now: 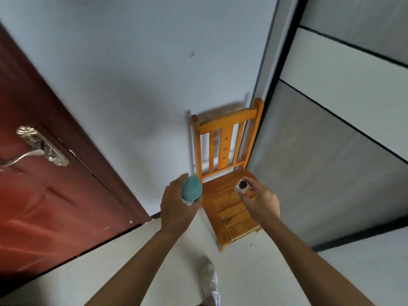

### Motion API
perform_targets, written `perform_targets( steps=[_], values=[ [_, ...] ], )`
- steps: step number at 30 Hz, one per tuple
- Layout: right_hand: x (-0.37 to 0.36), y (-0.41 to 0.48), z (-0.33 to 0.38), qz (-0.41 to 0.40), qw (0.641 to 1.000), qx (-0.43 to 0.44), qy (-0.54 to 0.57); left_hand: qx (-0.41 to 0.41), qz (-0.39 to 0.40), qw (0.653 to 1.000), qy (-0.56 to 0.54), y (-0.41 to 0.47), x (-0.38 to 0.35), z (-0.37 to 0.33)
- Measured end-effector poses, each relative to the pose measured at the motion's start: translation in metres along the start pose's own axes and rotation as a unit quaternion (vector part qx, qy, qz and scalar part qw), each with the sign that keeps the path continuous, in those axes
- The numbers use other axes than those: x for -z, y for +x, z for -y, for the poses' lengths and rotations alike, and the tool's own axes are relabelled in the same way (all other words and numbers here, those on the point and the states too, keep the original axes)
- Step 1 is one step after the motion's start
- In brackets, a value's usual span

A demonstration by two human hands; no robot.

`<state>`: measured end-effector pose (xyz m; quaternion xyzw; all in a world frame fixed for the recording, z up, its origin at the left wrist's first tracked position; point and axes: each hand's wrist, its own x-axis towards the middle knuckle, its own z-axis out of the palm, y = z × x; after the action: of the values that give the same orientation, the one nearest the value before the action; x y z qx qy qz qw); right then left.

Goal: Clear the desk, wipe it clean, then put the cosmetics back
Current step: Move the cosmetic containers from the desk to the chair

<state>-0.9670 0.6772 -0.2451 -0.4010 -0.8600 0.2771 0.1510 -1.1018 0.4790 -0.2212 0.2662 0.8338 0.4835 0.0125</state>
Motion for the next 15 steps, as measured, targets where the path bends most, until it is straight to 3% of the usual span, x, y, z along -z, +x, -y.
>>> perform_targets(
  steps=[7, 15],
  values=[
    [0.003, 0.125, -0.040, 0.020, 0.998, -0.034, -0.046, 0.003, 0.047, 0.998, 0.044, 0.111, -0.103, -0.003],
    [-0.043, 0.208, -0.100, 0.083, 0.994, -0.065, -0.001, 0.039, 0.077, 0.991, 0.100, 0.147, -0.198, 0.041]
  ],
)
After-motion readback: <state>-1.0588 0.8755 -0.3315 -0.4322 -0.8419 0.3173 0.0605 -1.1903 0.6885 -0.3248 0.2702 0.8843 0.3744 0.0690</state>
